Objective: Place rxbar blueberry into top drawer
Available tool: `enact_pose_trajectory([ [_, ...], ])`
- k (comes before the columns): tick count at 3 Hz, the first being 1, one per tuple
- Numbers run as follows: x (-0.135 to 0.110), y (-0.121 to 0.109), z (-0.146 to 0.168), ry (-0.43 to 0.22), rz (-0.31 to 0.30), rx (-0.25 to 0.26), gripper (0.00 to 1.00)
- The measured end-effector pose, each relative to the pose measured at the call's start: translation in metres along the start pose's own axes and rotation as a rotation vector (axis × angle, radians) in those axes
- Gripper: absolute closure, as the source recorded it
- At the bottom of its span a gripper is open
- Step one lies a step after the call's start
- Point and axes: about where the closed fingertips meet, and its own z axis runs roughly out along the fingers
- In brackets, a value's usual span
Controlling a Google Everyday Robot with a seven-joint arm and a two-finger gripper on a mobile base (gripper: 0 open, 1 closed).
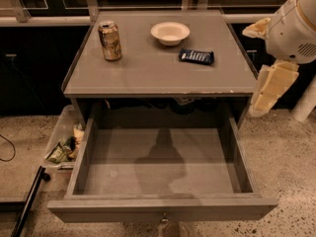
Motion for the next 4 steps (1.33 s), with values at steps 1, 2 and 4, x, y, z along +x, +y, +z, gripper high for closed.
enact_pose_trajectory([
  [1,0.002,-0.031,0.022,-0.053,-0.046,0.033,0.0],
  [2,0.004,-0.06,0.04,-0.084,-0.078,0.043,0.0],
  [4,0.022,-0.12,0.082,-0.042,-0.077,0.031,0.0],
])
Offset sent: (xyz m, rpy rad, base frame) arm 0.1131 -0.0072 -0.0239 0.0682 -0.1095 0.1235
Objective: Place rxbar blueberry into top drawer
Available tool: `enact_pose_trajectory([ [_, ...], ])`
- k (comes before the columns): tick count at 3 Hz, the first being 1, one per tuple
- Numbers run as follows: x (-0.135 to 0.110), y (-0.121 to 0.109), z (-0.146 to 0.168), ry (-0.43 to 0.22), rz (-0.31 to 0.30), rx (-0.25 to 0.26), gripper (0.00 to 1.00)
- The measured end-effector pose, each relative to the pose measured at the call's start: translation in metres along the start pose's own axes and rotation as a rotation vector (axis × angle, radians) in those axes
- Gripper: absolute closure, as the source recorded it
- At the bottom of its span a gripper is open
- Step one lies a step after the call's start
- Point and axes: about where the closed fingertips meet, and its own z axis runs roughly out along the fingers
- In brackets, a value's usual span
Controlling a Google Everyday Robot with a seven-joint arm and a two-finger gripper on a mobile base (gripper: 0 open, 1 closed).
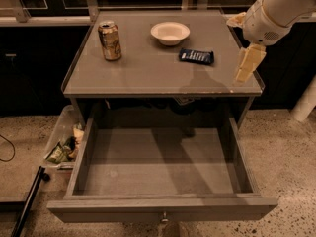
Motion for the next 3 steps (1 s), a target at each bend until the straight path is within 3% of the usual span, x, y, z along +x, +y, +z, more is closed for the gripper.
enact_pose_trajectory([
  [1,-0.002,-0.012,0.007,-0.065,0.019,0.033,0.0],
  [3,-0.011,-0.058,0.034,-0.327,0.11,0.019,0.0],
])
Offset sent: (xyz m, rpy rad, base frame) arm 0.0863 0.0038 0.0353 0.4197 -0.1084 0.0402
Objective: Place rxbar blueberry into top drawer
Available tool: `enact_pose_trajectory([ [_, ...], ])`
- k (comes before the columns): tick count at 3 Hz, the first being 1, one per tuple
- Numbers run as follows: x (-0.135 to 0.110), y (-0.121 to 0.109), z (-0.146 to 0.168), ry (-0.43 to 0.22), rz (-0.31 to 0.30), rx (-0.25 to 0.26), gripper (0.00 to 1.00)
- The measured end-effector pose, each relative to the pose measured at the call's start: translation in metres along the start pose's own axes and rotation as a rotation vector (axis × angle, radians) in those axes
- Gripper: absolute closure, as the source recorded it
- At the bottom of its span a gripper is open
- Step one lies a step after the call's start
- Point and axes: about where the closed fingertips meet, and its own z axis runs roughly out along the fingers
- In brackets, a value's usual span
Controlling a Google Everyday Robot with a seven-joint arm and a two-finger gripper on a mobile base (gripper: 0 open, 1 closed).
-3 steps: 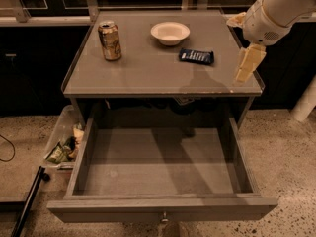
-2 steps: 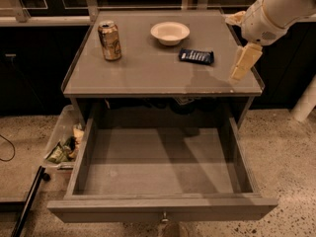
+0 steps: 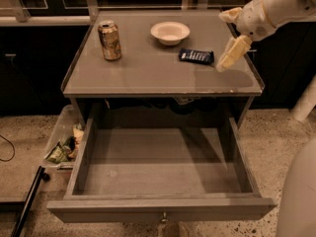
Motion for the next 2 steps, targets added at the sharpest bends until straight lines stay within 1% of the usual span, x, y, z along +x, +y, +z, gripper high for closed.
enact_pose_trajectory([
  [1,0.002,-0.016,0.012,-0.118,0.103,-0.018,0.0],
  [2,0.002,-0.028,0.016,-0.197,0.202,-0.019,0.0],
])
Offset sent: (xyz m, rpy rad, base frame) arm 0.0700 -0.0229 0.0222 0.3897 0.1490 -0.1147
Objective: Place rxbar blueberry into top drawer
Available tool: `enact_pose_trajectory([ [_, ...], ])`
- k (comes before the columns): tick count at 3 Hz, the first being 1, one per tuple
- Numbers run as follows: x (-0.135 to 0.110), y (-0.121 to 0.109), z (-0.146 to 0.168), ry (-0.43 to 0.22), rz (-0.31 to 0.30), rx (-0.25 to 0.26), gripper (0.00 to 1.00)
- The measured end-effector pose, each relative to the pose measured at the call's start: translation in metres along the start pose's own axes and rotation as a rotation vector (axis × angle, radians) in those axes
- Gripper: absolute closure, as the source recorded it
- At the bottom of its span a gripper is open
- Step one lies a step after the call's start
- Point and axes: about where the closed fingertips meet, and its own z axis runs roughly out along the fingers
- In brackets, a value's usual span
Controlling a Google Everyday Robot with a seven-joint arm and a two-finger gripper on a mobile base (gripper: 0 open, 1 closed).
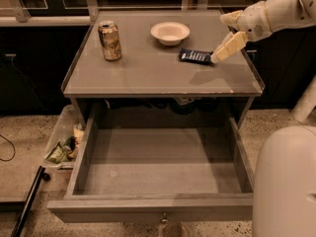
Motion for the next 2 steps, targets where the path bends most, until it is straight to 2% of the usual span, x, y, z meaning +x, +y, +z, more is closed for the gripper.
enact_pose_trajectory([
  [1,0.003,-0.01,0.007,-0.002,0.113,0.019,0.0],
  [2,0.004,-0.015,0.026,0.069,0.173,0.028,0.0],
])
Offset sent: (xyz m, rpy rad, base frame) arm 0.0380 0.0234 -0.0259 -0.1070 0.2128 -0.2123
